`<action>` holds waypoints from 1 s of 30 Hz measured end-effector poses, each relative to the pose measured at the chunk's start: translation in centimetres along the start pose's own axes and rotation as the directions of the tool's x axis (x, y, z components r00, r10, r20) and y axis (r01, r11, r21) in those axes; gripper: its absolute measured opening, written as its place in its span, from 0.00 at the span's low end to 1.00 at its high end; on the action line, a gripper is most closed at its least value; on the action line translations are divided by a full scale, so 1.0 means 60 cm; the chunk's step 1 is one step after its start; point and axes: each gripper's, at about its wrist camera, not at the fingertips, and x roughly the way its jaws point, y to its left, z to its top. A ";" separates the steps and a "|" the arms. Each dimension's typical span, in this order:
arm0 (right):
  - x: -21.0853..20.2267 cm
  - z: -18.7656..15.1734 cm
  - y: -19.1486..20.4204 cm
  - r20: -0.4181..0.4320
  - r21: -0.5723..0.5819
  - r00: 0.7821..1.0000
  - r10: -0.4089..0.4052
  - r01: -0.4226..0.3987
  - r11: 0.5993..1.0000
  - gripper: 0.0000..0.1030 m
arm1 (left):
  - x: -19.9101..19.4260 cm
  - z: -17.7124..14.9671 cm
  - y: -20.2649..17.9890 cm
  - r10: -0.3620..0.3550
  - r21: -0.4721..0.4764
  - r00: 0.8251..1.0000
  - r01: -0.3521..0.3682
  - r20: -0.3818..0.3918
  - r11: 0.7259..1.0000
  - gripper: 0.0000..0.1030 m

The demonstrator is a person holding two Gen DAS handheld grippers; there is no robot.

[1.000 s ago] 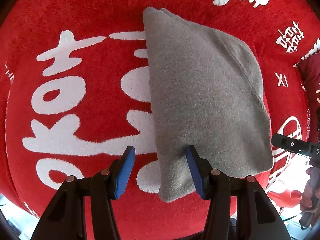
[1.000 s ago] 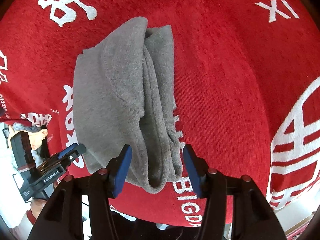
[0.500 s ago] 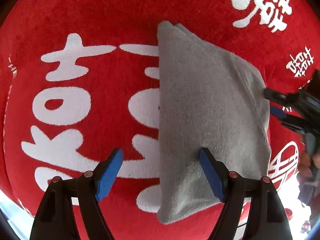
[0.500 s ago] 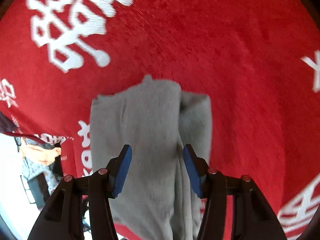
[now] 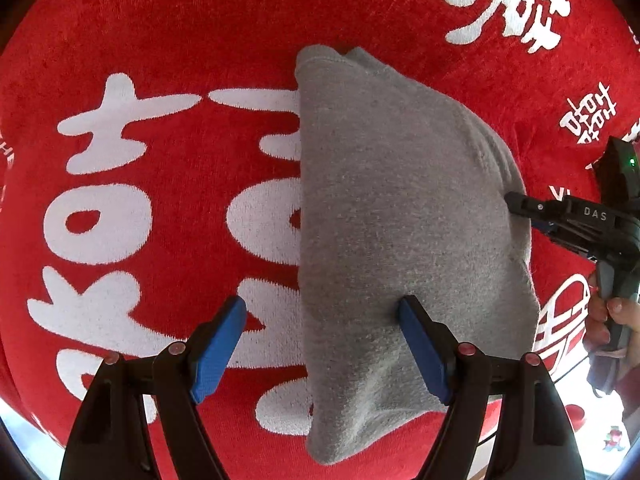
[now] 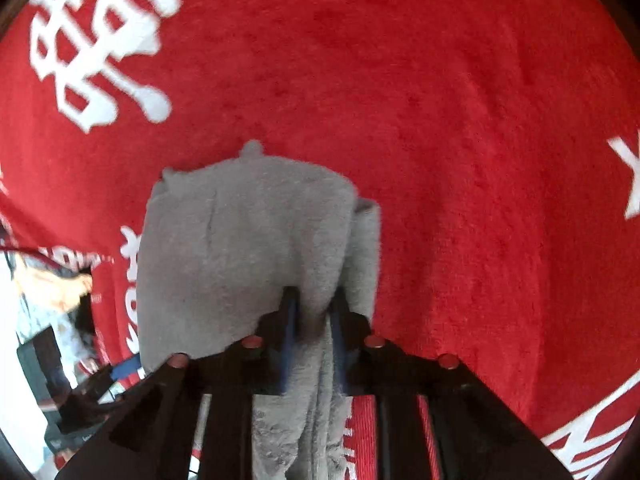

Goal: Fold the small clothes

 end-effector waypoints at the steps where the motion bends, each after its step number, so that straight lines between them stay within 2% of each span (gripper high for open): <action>1: -0.004 -0.004 -0.001 0.001 0.008 1.000 -0.014 0.014 1.000 0.31 | 0.002 -0.001 0.000 0.001 0.001 1.000 -0.001 -0.001 1.000 0.77; 2: -0.008 -0.008 -0.005 -0.001 0.012 1.000 -0.014 0.014 1.000 0.37 | 0.002 0.000 0.000 0.001 0.002 1.000 -0.001 -0.002 1.000 0.77; 6: -0.023 -0.023 -0.024 -0.015 0.070 0.999 0.039 -0.038 0.997 0.42 | 0.009 0.004 -0.009 -0.001 -0.006 1.000 0.001 -0.011 1.000 0.77; 9: -0.037 -0.037 -0.042 -0.008 0.103 0.997 0.076 -0.075 0.992 0.51 | 0.008 0.003 -0.006 0.000 -0.008 1.000 -0.001 -0.012 1.000 0.77; 16: -0.044 -0.061 -0.053 -0.024 0.109 0.996 0.090 -0.087 0.990 0.65 | 0.009 0.004 -0.005 -0.004 -0.005 1.000 0.004 -0.020 1.000 0.77; 30: -0.038 -0.059 -0.063 -0.035 0.121 0.994 0.105 -0.100 0.988 0.67 | 0.014 0.010 -0.008 -0.013 0.006 0.999 0.013 -0.031 1.000 0.77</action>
